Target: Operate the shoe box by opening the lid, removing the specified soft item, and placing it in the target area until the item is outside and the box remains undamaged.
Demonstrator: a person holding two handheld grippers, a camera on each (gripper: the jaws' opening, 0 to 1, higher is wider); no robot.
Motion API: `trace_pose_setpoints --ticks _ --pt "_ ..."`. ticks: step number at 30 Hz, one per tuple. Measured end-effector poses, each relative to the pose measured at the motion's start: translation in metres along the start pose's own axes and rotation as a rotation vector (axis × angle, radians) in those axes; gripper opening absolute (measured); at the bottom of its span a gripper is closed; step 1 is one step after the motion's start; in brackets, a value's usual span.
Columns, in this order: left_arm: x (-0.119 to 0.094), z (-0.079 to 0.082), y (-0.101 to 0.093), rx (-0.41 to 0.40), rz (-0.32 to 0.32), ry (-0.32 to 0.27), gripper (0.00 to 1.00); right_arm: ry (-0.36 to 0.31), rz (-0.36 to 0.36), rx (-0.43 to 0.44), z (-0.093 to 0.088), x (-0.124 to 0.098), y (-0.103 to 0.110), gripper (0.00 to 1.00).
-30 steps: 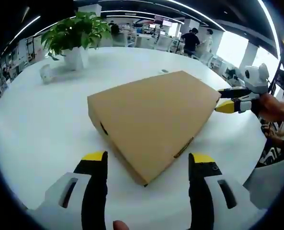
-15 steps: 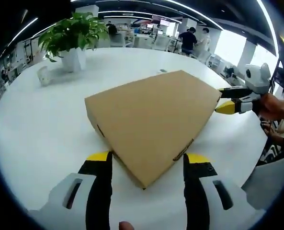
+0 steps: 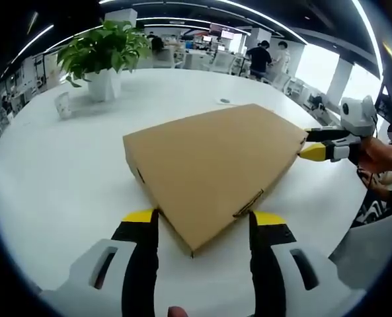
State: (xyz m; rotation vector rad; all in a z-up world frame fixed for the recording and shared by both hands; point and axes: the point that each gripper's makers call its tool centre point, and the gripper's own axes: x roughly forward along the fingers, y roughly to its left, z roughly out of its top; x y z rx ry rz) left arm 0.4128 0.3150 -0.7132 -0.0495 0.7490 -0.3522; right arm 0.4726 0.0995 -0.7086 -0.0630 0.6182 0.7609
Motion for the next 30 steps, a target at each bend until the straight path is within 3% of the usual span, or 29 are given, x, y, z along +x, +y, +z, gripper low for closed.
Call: trace_pose_setpoints --ticks 21,30 --pt "-0.030 -0.014 0.004 -0.033 0.011 -0.019 0.51 -0.020 0.012 -0.002 0.000 -0.011 0.029 0.50" --pt "-0.040 -0.011 0.002 -0.042 0.006 -0.038 0.50 -0.029 0.015 -0.008 0.007 -0.017 0.034 0.50"
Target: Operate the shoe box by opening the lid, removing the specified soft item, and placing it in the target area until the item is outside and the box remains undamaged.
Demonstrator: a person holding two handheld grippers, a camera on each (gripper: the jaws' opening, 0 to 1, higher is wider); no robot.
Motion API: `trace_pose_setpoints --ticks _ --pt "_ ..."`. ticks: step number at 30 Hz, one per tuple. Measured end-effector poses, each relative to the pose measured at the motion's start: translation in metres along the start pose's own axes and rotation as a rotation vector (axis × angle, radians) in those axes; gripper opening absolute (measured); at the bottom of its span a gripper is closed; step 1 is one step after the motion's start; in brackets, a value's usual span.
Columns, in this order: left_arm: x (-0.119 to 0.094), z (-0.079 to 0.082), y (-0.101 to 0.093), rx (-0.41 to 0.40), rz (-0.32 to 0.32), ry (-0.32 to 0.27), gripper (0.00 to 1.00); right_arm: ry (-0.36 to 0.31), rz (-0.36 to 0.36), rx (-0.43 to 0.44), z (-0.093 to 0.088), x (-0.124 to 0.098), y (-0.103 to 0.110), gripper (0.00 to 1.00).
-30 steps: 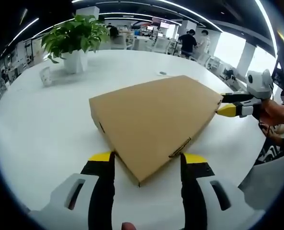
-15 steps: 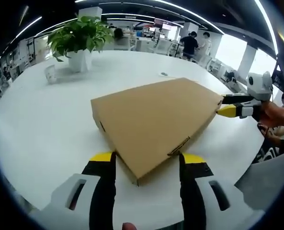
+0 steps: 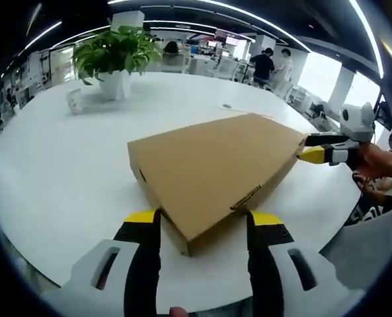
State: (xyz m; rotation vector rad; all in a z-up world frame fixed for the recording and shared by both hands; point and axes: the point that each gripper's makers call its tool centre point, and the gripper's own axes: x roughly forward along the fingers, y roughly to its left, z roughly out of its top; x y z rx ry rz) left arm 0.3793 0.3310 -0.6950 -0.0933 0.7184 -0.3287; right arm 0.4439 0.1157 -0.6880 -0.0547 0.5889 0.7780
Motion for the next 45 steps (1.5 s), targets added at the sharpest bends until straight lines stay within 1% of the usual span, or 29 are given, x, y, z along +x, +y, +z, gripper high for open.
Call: trace_pose_setpoints --ticks 7,19,24,28,33,37,39,40,42,45 --pt "-0.003 0.004 -0.001 0.009 -0.002 -0.007 0.50 0.007 0.000 -0.006 0.004 -0.002 0.000 0.49" --pt "-0.006 0.012 -0.003 0.022 0.002 -0.017 0.50 -0.006 0.000 0.005 0.016 -0.006 -0.001 0.50" --pt "-0.008 0.014 -0.004 0.055 0.012 -0.016 0.51 -0.004 -0.002 -0.006 0.022 -0.008 -0.001 0.49" --pt "-0.010 0.015 -0.002 0.090 0.025 -0.013 0.50 -0.011 -0.002 0.001 0.026 -0.009 -0.002 0.49" --pt "-0.011 0.018 0.005 0.142 0.051 -0.005 0.47 -0.027 -0.004 0.005 0.032 -0.009 0.000 0.49" --pt "-0.012 0.020 0.008 0.159 0.065 -0.006 0.48 -0.032 -0.005 0.001 0.034 -0.008 0.001 0.48" --pt "-0.011 0.022 0.009 0.184 0.072 -0.006 0.48 -0.032 -0.007 -0.001 0.035 -0.008 0.001 0.48" --pt "-0.011 0.025 0.009 0.216 0.082 -0.005 0.49 -0.032 -0.008 -0.004 0.035 -0.008 0.001 0.48" --pt "-0.011 0.027 0.009 0.255 0.095 -0.001 0.50 -0.031 -0.010 -0.015 0.037 -0.008 0.002 0.48" --pt "-0.011 0.031 0.009 0.280 0.103 -0.011 0.52 -0.033 -0.012 -0.025 0.040 -0.007 0.001 0.49"
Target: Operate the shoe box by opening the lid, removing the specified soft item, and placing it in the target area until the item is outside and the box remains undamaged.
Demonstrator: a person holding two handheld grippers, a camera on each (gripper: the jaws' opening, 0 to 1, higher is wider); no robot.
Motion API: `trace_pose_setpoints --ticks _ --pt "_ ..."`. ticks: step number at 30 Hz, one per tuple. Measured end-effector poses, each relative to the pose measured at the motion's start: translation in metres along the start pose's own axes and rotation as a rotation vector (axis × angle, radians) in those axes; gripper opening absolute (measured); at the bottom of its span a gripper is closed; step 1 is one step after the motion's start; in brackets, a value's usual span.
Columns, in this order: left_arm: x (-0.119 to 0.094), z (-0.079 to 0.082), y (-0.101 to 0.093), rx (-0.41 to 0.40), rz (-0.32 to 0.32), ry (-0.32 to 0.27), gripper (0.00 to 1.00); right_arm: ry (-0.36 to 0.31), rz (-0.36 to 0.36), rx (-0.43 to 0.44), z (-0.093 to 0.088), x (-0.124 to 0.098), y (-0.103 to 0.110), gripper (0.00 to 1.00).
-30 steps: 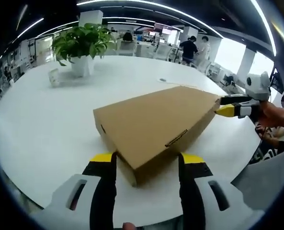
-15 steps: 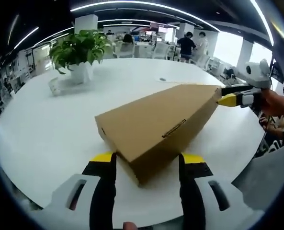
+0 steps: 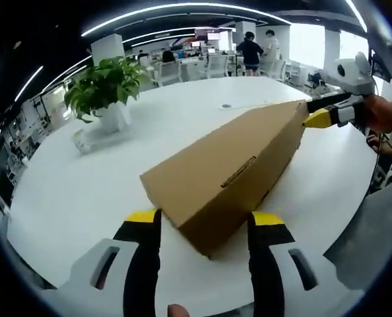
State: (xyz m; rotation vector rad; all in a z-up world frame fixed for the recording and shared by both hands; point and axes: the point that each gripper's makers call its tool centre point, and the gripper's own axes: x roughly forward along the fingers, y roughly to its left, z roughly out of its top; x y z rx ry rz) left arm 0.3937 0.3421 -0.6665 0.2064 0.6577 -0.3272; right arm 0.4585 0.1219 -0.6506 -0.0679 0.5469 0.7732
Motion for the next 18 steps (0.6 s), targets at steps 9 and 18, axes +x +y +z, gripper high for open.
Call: trace_pose_setpoints --ticks 9,18 --pt "-0.004 0.009 0.006 0.024 0.007 -0.057 0.55 -0.017 0.005 -0.042 0.009 -0.001 -0.001 0.49" --pt "-0.009 0.019 0.010 0.027 -0.016 -0.110 0.54 -0.050 0.046 -0.106 0.016 -0.005 0.001 0.51"
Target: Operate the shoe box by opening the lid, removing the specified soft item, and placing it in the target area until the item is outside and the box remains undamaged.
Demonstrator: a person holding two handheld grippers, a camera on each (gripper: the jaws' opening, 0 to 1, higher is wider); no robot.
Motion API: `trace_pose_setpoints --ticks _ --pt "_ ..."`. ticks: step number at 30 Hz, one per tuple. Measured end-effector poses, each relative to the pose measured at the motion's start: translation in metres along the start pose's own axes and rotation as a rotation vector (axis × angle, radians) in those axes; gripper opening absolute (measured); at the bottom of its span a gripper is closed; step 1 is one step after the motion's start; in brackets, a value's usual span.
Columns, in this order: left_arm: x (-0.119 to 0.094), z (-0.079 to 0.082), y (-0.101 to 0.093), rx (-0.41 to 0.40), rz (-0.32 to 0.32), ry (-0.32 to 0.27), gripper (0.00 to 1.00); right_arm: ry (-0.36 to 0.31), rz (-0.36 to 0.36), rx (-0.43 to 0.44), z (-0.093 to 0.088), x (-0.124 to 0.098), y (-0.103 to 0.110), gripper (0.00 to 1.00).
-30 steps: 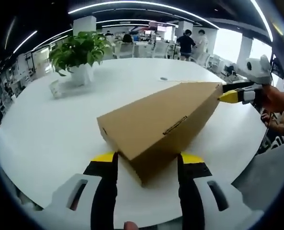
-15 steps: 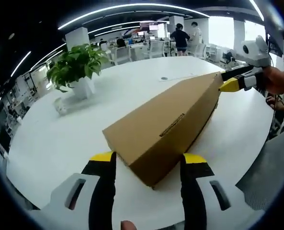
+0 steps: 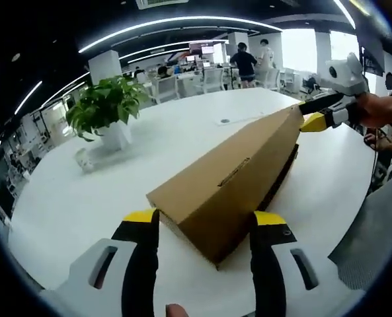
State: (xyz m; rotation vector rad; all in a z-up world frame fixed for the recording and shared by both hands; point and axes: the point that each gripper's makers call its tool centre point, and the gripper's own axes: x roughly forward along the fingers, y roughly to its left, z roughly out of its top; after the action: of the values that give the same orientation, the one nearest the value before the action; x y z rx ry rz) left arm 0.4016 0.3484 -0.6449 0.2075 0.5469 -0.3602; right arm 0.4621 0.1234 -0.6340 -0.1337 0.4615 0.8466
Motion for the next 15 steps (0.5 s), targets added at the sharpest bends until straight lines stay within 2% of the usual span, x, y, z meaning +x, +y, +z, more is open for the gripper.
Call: trace_pose_setpoints --ticks 4,8,15 --pt "-0.001 0.006 0.001 0.005 -0.002 -0.018 0.53 -0.008 0.016 -0.015 0.001 0.001 0.000 0.52" --pt "0.000 0.009 0.003 0.005 -0.012 -0.024 0.53 0.016 0.029 -0.036 -0.005 0.006 0.001 0.55" --pt "0.000 0.017 0.004 -0.013 -0.019 -0.040 0.53 0.030 -0.030 -0.037 -0.009 0.015 -0.015 0.45"
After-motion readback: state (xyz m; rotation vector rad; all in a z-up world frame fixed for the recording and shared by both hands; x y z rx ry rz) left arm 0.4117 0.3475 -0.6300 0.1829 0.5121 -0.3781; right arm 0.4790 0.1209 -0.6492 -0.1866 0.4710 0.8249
